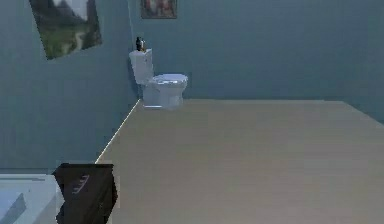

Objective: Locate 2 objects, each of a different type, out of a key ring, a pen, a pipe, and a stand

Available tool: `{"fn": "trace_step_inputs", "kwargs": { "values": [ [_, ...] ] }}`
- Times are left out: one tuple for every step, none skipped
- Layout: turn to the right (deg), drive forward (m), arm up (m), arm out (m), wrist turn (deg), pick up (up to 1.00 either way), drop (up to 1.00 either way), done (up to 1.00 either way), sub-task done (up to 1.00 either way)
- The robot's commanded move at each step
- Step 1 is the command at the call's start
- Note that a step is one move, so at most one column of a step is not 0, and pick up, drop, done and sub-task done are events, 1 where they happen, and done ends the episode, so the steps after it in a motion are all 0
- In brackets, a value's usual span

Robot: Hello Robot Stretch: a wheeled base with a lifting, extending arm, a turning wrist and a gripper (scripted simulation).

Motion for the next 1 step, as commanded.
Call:
{"fn": "trace_step_inputs", "kwargs": {
  "values": [
    [-39.0, 0.0, 0.0, 0.0, 0.0, 0.0, 0.0, 0.0, 0.0]
  ]
}}
